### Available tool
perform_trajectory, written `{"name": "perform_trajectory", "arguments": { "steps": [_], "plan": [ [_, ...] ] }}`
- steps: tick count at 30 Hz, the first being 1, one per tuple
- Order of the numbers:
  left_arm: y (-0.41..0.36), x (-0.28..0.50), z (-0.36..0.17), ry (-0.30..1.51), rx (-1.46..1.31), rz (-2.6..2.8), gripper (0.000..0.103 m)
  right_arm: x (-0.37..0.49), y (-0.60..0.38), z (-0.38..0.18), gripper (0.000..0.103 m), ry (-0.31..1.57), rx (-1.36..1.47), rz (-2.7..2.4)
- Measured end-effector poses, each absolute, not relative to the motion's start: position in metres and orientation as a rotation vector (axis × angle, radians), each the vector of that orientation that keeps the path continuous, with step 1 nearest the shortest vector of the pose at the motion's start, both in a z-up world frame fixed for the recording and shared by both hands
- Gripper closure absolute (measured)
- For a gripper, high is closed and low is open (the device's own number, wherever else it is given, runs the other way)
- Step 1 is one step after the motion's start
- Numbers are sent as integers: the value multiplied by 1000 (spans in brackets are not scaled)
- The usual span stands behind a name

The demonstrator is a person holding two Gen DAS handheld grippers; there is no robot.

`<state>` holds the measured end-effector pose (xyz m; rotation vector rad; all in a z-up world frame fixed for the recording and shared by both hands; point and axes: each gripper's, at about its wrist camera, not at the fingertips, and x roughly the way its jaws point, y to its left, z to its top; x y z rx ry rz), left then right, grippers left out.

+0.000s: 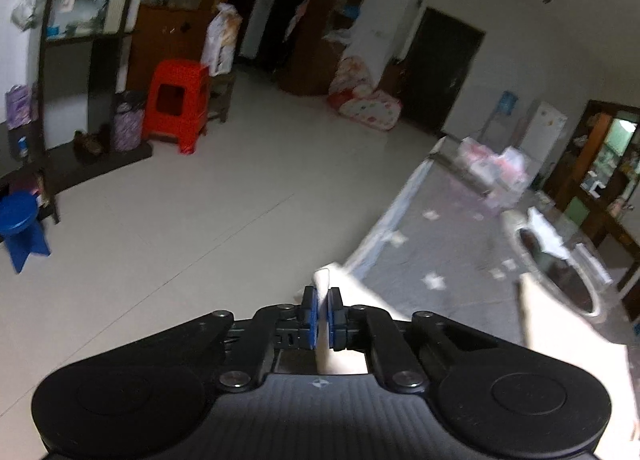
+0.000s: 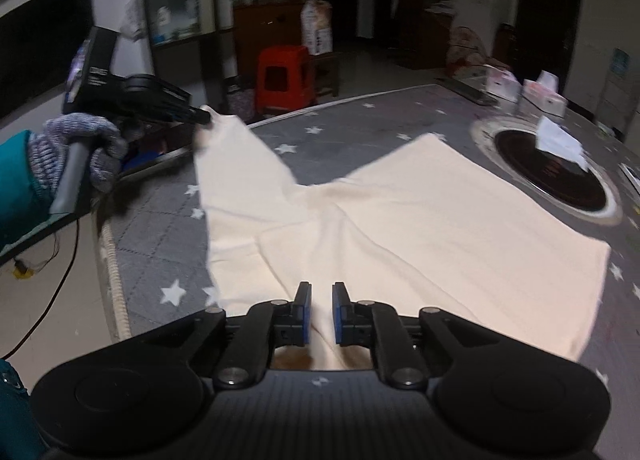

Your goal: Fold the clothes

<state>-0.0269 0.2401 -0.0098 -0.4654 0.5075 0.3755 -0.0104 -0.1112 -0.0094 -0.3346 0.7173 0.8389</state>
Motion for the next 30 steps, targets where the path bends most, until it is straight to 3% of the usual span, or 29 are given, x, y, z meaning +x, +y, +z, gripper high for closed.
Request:
{"name": "perform_trajectory", "arguments": {
  "steps": [14, 30],
  "plan": [
    [105, -9, 58, 431, -435, -132, 98, -9, -188, -7, 87, 702, -186, 641],
    [-32, 19, 14, 613, -356, -503, 97, -19, -257, -19, 87, 727, -87, 467]
  ]
}}
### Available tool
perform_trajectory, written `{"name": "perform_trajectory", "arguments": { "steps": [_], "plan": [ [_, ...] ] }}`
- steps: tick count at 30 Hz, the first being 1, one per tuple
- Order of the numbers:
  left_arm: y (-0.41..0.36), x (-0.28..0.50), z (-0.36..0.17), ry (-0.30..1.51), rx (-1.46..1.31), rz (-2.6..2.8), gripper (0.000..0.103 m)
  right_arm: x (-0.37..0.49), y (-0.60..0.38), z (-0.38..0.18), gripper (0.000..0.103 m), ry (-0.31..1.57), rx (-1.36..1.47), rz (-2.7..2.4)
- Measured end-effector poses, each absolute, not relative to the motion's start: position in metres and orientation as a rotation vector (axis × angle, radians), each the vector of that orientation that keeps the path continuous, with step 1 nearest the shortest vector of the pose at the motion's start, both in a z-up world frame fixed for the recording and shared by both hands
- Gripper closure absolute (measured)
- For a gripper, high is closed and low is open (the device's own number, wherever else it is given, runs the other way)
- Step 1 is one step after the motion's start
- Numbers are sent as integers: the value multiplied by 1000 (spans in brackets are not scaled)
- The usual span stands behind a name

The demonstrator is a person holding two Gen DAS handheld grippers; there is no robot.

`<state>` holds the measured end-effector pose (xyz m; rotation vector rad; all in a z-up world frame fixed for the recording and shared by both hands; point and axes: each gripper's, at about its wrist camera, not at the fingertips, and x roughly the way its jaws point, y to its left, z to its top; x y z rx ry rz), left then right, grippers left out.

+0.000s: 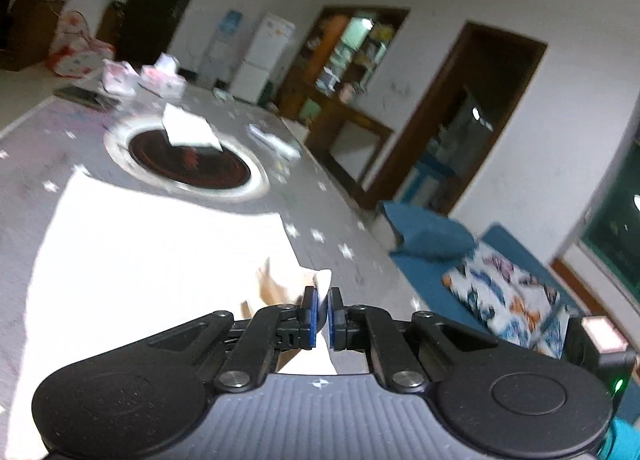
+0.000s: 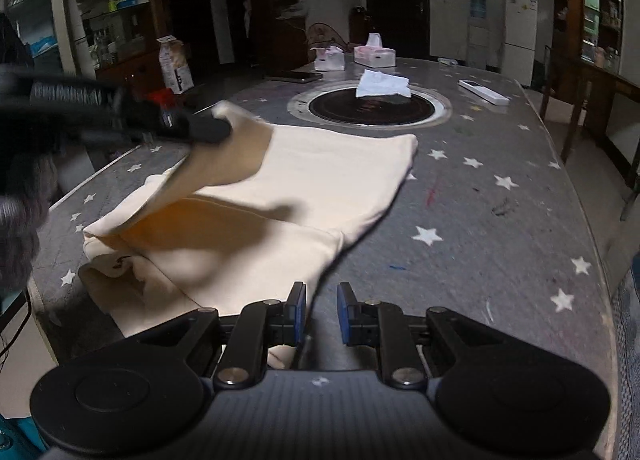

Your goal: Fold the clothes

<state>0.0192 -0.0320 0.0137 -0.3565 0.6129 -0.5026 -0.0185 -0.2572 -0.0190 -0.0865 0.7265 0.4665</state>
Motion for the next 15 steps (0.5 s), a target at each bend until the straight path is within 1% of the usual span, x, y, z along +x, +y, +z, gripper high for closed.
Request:
{"name": "perform_trajectory", "arguments": {
  "steps": [1, 2, 5, 8, 11, 13, 15],
  "plan": [
    [-36, 19, 9, 637, -354, -523, 95, -18, -258, -19, 87, 727, -85, 463],
    [-39, 20, 4, 660, -348, -539, 91, -18, -258, -20, 87, 727, -84, 461],
    [-44, 18, -6, 703, -316, -572, 87, -17, -258, -19, 87, 722, -82, 456],
    [-41, 8, -8, 720, -298, -593, 77, -14, -255, -16, 87, 712, -82, 454],
    [-31, 1, -6, 713, -280, -575, 76, -12, -249, -12, 86, 701, -92, 465],
    [-19, -1, -7, 703, -270, -537, 75, -9, -244, -11, 84, 697, -98, 476],
    [-4, -3, -7, 694, -252, -478, 76, -5, -238, -12, 83, 699, -103, 488]
  ]
}}
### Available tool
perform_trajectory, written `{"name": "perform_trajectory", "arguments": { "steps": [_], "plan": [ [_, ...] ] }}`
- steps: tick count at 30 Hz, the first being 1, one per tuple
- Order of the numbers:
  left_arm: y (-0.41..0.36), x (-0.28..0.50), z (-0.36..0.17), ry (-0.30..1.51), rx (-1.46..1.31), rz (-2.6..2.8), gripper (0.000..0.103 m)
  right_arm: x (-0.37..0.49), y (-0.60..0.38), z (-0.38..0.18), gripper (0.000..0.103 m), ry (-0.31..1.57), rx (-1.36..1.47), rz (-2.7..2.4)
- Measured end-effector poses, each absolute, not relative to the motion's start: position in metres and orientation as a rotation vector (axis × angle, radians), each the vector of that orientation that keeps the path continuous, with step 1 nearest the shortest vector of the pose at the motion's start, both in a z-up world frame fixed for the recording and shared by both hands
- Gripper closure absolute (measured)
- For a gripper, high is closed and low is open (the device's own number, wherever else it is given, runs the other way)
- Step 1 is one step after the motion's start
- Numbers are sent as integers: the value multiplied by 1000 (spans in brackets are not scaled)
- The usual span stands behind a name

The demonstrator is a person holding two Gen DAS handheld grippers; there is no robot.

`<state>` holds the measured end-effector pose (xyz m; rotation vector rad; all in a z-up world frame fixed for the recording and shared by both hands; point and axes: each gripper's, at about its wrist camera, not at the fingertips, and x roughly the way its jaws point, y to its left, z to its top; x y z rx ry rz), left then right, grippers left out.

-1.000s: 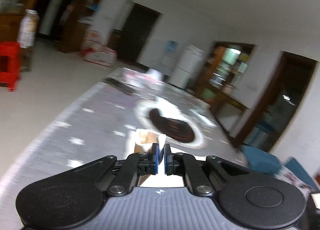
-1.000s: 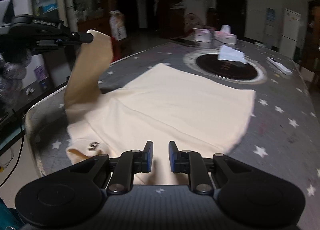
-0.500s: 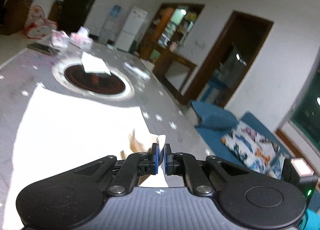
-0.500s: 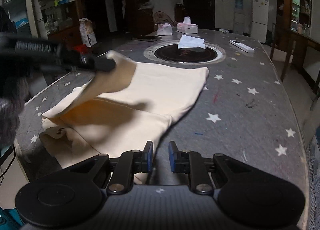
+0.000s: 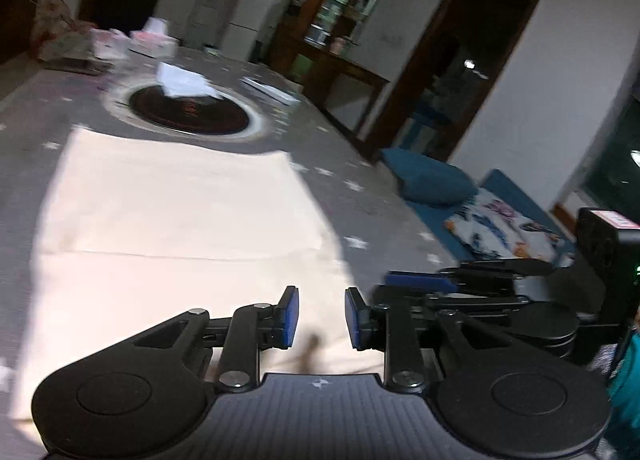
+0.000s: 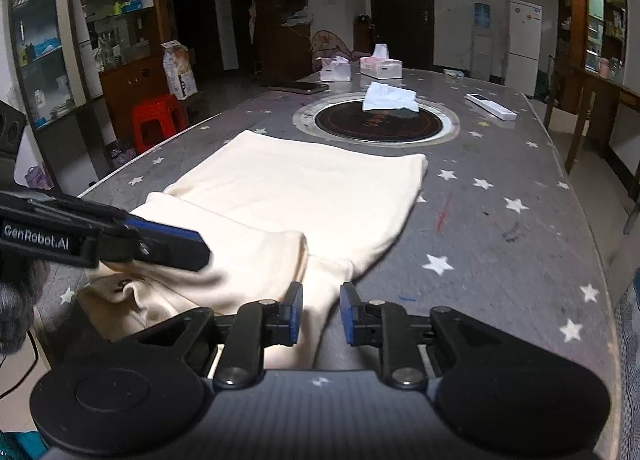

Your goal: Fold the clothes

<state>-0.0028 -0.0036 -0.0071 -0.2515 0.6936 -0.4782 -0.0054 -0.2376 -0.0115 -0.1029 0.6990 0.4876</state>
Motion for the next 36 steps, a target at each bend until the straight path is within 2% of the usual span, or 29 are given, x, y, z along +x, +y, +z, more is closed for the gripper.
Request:
{"name": "perform_trajectory", "arguments": {
  "steps": [12, 13, 15, 17, 22, 28, 36],
  "plan": [
    [73, -15, -23, 709, -213, -259, 76, 12, -213, -31, 82, 788, -69, 552],
    [75, -15, -24, 707, -209, -260, 76, 12, -212, -31, 84, 794, -73, 556],
    [78, -14, -24, 705, -195, -253, 78, 12, -209, -30, 94, 802, -82, 556],
    [81, -13, -25, 707, -183, -245, 78, 8, -209, -25, 97, 795, -83, 558],
    [90, -12, -29, 716, -176, -239, 75, -3, -210, -17, 97, 793, -84, 563],
    [88, -9, -17, 698, -136, -243, 76, 0, -216, -17, 87, 777, -115, 517],
    [57, 12, -5, 665, -110, -335, 76, 21, -197, -9, 87, 696, -136, 540]
  ]
}}
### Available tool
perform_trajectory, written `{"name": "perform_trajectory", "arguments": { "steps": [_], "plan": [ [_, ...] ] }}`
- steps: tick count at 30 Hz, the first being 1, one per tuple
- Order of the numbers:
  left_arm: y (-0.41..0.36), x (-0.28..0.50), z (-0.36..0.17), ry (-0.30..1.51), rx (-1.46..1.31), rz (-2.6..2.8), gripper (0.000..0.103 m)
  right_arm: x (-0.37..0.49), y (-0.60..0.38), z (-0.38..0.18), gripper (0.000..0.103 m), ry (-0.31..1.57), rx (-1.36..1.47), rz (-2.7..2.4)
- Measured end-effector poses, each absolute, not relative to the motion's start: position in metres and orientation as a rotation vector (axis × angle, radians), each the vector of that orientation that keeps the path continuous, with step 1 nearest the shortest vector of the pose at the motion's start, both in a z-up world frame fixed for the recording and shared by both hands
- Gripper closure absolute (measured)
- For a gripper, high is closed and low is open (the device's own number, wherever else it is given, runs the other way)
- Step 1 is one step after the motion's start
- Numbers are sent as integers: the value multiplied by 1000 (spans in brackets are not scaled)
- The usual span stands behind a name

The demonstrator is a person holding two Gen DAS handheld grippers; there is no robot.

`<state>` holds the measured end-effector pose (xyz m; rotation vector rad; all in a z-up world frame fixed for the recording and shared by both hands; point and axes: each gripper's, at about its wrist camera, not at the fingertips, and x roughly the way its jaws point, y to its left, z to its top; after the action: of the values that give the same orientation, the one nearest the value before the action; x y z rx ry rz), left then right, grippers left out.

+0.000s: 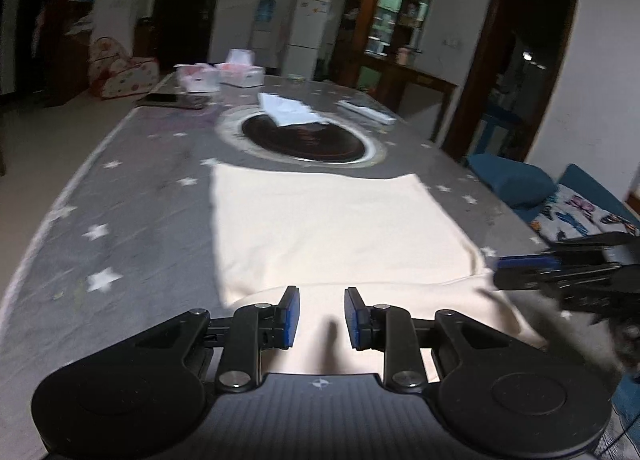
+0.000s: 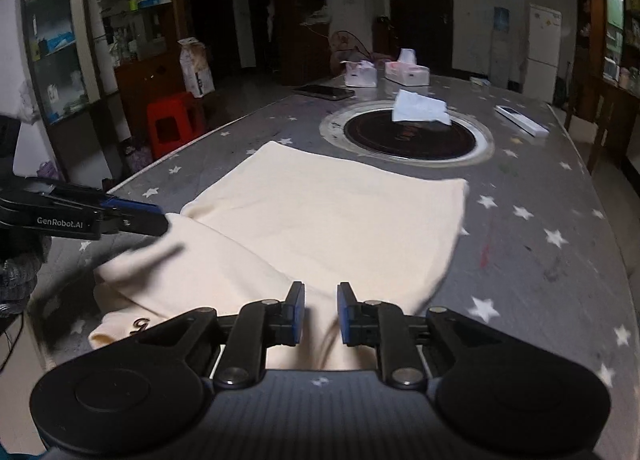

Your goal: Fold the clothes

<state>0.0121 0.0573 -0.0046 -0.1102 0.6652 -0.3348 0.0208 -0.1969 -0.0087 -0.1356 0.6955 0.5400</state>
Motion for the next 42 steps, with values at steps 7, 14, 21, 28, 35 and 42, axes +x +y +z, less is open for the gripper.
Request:
{"name": "perform_trajectory", "arguments": {
  "steps": [7, 14, 21, 28, 35, 42],
  "plan": [
    [45, 29, -26, 731, -79, -341, 76, 34, -191, -31, 86, 733, -191, 508],
    [28, 25, -15, 701, -77, -397, 76, 26, -182, -21, 86, 686, -198, 555],
    [4, 31, -28, 724, -23, -421, 76, 28, -173, -30, 86, 711, -223, 572],
    [7, 20, -22, 714, -23, -430, 76, 12, -174, -23, 86, 695, -234, 605],
    [11, -1, -22, 714, 8, -429, 76, -5, -176, -25, 86, 692, -252, 608],
    [17, -27, -17, 701, 30, -430, 75, -19, -177, -26, 85, 692, -283, 618]
  ]
}}
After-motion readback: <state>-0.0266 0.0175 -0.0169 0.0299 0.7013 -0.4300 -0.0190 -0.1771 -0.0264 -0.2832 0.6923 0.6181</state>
